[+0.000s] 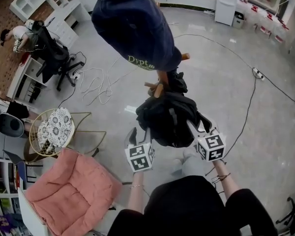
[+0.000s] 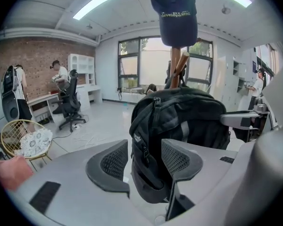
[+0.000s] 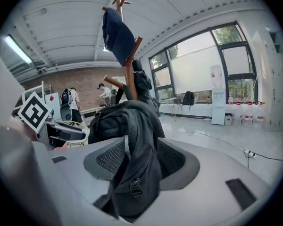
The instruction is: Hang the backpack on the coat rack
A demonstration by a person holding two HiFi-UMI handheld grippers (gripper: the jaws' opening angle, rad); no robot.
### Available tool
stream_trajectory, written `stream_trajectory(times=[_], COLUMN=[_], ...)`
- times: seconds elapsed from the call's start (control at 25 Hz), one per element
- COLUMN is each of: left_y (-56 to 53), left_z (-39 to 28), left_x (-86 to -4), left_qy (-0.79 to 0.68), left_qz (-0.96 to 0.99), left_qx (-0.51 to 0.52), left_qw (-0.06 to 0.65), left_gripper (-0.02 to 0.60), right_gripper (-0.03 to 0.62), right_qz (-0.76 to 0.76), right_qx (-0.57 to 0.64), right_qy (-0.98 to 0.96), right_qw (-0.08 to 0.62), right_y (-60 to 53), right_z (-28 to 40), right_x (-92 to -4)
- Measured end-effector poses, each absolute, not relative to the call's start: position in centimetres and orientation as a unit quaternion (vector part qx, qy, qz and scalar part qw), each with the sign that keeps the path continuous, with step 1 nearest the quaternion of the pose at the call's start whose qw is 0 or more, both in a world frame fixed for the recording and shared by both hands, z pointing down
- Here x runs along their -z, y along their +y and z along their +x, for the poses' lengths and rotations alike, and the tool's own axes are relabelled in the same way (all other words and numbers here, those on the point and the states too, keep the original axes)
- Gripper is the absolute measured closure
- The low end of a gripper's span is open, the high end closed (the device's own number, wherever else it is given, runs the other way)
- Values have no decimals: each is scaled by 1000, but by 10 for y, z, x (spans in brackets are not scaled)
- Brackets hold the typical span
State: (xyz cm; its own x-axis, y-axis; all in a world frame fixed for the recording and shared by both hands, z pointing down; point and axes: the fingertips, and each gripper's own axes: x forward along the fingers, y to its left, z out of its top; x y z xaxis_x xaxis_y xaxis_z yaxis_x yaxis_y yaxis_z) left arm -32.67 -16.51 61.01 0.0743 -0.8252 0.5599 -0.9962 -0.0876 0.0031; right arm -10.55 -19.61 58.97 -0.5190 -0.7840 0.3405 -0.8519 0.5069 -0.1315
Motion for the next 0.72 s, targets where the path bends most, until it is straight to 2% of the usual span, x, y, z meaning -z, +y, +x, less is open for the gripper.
stream_trajectory(times=[0.16, 0.44, 0.48, 0.72], left_y=[-160, -150, -149, -140], left_z=[-327, -323, -321, -312], left_x=[-586, -544, -536, -491], left_qy=[-655, -660, -658, -660], left_qz=[709, 716, 719, 727], left_qx=[-199, -179, -177, -150], left_qw=[172, 144, 139, 119], left_gripper=[430, 519, 552, 566], right_gripper=[428, 546, 552, 569], right_qz=[485, 473, 470, 433], right_qx=[-121, -103, -100, -83], right_qy=[-858, -870, -873, -895], right_qw=[117, 92, 87, 67], right_y=[-189, -182, -182, -181], right_z=[-98, -97, -98, -99], right_x=[-575, -534, -526, -480])
